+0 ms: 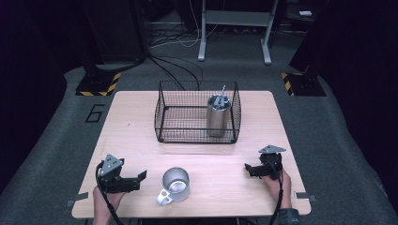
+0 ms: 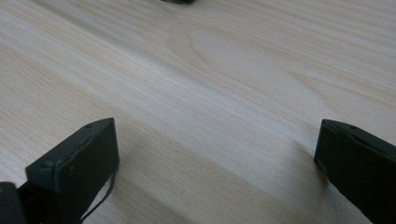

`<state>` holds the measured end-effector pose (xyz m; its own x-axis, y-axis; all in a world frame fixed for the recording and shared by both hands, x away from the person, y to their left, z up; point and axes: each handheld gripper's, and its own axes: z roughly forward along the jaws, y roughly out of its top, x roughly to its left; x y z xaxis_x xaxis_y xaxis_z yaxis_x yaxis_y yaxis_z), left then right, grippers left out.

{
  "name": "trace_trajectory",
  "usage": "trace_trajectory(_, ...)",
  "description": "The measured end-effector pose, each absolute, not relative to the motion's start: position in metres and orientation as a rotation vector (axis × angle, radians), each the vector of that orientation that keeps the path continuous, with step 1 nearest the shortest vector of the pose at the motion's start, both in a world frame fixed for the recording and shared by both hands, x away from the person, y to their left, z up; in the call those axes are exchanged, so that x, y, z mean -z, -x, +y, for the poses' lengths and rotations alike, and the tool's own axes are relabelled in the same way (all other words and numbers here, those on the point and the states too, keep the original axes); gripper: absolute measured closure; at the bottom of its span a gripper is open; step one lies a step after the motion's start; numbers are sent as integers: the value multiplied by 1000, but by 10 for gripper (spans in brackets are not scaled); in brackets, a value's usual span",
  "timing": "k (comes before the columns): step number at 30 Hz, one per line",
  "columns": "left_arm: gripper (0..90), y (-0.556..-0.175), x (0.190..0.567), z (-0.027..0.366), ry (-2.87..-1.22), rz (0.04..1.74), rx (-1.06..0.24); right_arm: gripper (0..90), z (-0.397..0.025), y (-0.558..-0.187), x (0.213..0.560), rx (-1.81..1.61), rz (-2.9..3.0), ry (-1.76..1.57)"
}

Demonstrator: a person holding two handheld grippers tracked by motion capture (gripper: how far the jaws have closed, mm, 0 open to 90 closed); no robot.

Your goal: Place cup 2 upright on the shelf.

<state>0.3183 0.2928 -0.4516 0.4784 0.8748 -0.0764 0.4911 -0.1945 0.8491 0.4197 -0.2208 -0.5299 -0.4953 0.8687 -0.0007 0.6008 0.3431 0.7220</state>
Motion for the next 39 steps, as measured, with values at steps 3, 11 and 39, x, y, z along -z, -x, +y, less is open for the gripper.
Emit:
trace_trajectory(3, 0, -316, 448, 281, -1858, 1110, -544, 0, -220, -420, 530, -944, 2226, -1299)
trace_trajectory(11, 0, -306, 436, 253, -1897, 999, -509, 0, -220, -420, 530, -945, 2225, -1299)
trace_trajectory(39, 0, -307, 449, 192, -2005, 854, -389, 0, -221, -420, 530, -949, 2224, -1297)
